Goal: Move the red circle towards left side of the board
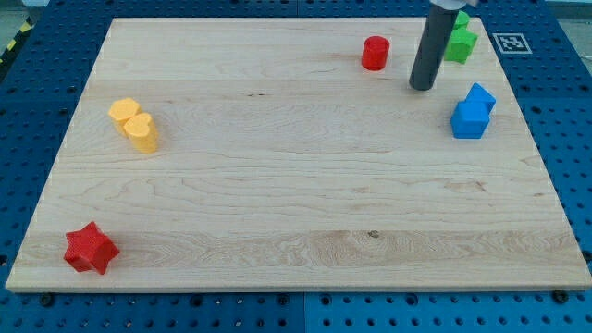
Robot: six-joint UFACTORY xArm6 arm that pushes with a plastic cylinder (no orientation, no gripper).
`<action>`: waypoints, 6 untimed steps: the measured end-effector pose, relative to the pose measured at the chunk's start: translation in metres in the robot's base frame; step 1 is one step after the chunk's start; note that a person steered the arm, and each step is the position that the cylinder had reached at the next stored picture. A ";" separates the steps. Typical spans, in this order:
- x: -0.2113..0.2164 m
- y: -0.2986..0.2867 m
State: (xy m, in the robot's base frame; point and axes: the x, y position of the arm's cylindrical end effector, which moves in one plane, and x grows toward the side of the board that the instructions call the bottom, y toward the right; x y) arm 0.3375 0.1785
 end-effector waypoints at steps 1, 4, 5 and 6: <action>-0.023 0.008; -0.054 -0.055; -0.054 -0.082; -0.057 -0.106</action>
State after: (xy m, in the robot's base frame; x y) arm 0.2808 0.0721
